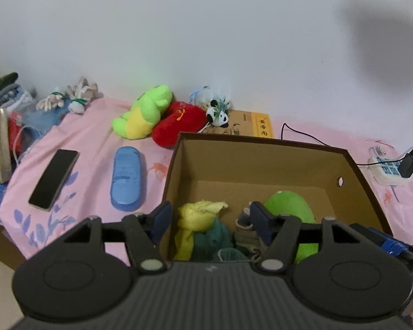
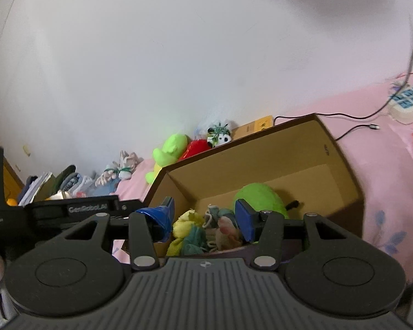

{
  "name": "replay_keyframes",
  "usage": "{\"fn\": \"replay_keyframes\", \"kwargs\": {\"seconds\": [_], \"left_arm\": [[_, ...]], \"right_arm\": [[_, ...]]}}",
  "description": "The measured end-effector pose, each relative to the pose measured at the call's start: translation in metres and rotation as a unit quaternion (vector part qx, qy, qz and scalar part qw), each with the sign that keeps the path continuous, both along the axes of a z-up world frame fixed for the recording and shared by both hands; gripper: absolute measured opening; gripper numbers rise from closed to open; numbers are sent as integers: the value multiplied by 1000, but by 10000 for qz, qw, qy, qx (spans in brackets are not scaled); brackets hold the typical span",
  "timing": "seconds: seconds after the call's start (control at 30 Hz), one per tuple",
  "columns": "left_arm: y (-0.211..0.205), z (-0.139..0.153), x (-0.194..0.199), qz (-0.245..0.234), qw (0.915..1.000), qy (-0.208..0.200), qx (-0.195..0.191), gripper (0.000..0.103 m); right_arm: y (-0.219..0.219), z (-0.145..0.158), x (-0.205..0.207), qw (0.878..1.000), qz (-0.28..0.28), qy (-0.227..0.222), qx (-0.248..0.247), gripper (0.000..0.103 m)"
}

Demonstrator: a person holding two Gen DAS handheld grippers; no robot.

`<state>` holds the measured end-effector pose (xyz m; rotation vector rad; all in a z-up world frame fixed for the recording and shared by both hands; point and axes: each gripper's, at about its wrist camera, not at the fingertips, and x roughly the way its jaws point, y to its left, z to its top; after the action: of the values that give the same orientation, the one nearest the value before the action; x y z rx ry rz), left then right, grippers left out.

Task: Organize soft objects
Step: 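Lower both items into the box and open both grippers, then move both grippers back from the box to the items beside the purple package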

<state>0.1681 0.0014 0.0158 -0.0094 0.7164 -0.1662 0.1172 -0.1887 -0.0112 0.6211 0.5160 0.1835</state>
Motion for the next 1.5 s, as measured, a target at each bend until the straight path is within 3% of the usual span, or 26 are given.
{"fn": "replay_keyframes", "kwargs": {"seconds": [0.33, 0.9, 1.07, 1.2, 1.5], "left_arm": [[1, 3, -42, 84, 9999, 118, -21, 75], [0, -28, -84, 325, 9965, 774, -51, 77], [-1, -36, -94, 395, 9954, 868, -49, 81], [-1, -40, -100, 446, 9947, 925, -40, 90], [0, -50, -115, 486, 9933, 1051, 38, 91]], "right_arm": [[-13, -4, -30, 9999, 114, 72, 53, 34], [-27, -24, -72, 9965, 641, 503, 173, 34], [-29, -30, -82, 9952, 748, 613, 151, 34], [-32, -37, -89, 9934, 841, 756, 185, 34], [-44, -49, -104, 9906, 913, 1008, 153, 34]]}}
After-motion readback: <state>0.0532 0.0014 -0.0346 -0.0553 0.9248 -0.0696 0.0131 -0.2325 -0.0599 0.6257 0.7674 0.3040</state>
